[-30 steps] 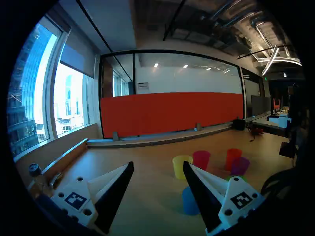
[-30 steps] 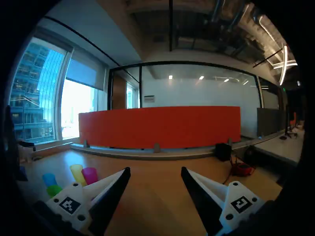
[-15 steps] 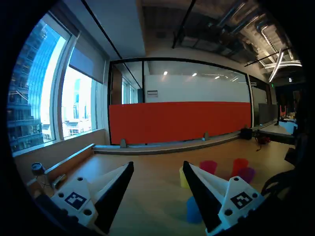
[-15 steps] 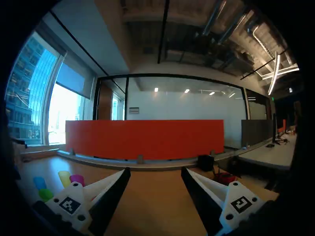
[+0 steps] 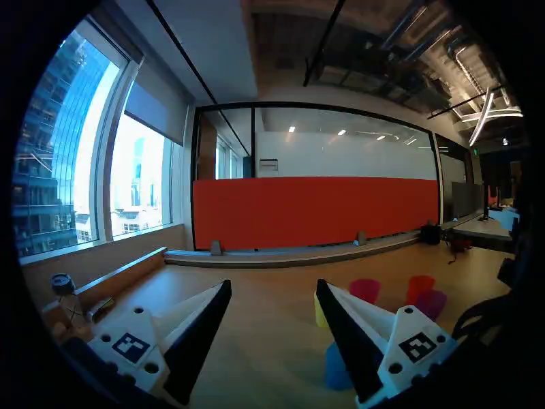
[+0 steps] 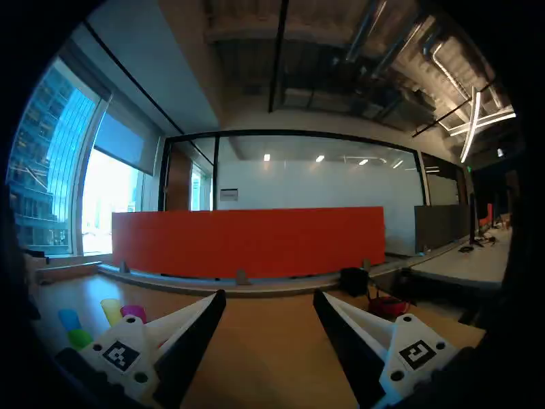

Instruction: Pour water

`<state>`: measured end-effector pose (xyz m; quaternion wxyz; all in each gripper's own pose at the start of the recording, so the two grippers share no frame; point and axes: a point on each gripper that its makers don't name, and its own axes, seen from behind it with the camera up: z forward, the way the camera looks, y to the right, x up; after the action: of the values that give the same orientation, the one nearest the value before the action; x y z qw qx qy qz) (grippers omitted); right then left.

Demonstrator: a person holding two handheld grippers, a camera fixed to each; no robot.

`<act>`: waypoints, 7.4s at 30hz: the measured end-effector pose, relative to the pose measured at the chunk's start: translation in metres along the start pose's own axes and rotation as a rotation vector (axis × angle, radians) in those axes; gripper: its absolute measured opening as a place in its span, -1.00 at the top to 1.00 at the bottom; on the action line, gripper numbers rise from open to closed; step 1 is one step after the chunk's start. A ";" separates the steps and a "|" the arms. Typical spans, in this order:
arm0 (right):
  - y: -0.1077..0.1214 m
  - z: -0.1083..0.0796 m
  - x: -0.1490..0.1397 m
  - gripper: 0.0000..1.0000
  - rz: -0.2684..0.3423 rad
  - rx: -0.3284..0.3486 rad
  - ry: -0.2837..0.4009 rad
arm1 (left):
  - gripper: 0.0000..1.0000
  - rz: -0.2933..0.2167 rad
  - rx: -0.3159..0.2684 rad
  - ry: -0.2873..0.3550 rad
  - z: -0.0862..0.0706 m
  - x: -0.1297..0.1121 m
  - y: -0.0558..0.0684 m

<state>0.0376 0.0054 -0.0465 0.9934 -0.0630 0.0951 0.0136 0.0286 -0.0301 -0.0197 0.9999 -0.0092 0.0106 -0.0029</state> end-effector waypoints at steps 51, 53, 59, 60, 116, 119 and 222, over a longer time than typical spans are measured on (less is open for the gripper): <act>0.000 -0.005 -0.021 -0.99 0.002 0.005 -0.029 | -0.85 -0.010 0.036 0.015 0.011 -0.051 0.029; -0.002 -0.005 -0.020 -0.99 0.000 0.007 -0.028 | -0.85 -0.018 0.035 0.016 0.011 -0.051 0.030; -0.005 -0.004 -0.018 -0.99 -0.002 0.013 -0.027 | -0.85 -0.032 0.029 0.015 0.013 -0.055 0.032; -0.005 -0.004 -0.017 -0.99 -0.002 0.014 -0.027 | -0.85 -0.032 0.029 0.015 0.014 -0.055 0.032; -0.028 0.009 -0.039 -0.99 -0.031 0.084 -0.007 | -0.85 -0.018 0.020 -0.017 0.018 -0.065 0.034; -0.026 0.011 -0.051 -0.99 -0.030 0.077 -0.021 | -0.85 -0.018 0.020 -0.017 0.017 -0.065 0.034; -0.006 0.019 -0.106 -0.99 -0.025 0.055 -0.117 | -0.85 -0.019 0.020 -0.017 0.018 -0.066 0.035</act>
<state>-0.0627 -0.0002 -0.0074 0.9987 -0.0359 0.0364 0.0022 -0.0365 0.0054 -0.0009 0.9999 0.0006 0.0022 -0.0125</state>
